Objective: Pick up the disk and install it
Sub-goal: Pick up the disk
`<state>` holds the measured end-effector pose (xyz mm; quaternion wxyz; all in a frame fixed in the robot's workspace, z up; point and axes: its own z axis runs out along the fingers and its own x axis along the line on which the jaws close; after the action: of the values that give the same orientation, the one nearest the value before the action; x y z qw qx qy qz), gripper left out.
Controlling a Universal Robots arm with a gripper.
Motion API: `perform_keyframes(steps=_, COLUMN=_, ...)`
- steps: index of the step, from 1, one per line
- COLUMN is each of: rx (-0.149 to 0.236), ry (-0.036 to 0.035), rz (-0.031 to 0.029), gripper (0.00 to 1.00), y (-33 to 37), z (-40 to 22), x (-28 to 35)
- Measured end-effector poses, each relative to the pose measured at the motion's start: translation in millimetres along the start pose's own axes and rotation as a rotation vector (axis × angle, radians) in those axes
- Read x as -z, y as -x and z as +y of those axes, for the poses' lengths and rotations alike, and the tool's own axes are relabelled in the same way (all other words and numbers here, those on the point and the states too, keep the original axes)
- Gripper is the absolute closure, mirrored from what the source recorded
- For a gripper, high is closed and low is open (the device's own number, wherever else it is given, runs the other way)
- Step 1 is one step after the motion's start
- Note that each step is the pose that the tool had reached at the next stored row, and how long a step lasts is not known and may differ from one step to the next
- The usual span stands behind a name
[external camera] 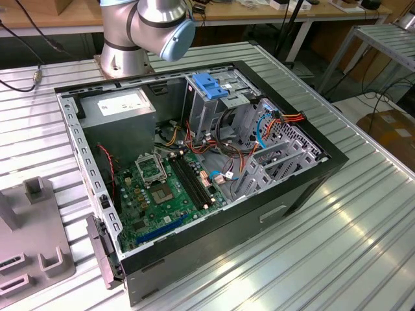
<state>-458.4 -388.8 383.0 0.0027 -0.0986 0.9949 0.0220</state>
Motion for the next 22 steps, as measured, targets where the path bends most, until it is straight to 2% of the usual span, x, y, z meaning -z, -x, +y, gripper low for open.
perform_keyframes(steps=4, rx=0.048, ry=0.0005, rz=0.0021, gripper=0.9, y=0.0, z=0.0, x=0.0)
perform_keyframes(steps=9, rx=0.148, ry=0.0014, rz=0.0065, gripper=0.9, y=0.0, z=0.0, x=0.0)
perform_keyframes(steps=19, rx=0.264, ry=0.0025, rz=0.0115, gripper=0.9, y=0.0, z=0.0, x=0.0)
perform_keyframes(steps=22, rx=0.319, ry=0.0031, rz=0.0138, gripper=0.9, y=0.0, z=0.0, x=0.0)
